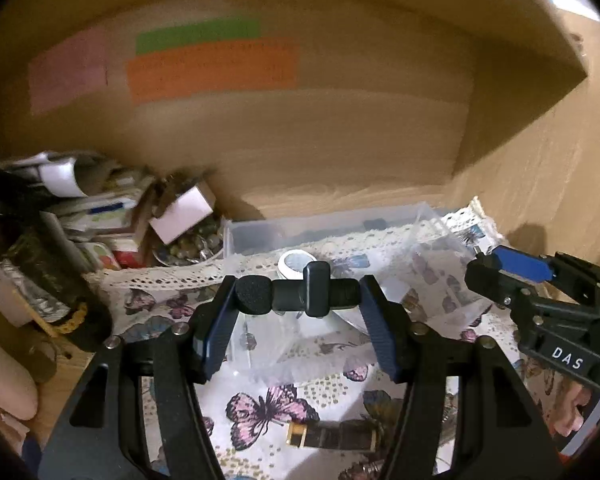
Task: Organize rigid objects
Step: 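Carry the black pieces in both tools over the clear box, then open the left tool to drop its black piece in the box while the right tool releases its piece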
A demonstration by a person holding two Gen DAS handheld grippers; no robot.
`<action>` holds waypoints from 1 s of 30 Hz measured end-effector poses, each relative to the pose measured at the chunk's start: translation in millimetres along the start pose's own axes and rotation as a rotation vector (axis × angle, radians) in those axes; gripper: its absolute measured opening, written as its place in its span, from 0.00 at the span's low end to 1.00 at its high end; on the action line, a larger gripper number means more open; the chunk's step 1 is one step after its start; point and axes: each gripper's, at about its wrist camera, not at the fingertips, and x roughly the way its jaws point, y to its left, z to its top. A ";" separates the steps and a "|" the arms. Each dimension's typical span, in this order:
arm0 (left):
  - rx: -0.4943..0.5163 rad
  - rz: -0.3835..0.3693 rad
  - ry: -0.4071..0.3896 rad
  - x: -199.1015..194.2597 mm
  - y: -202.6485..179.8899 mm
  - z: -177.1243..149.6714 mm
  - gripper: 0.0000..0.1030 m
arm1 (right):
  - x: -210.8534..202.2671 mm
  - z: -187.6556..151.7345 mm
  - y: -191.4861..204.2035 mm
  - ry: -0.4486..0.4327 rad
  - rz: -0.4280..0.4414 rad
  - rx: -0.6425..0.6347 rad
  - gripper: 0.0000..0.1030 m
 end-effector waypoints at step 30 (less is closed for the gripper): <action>0.034 0.015 0.139 39.1 -5.9 2.4 0.81 | 24.4 1.2 -0.3 0.037 0.007 -0.045 0.62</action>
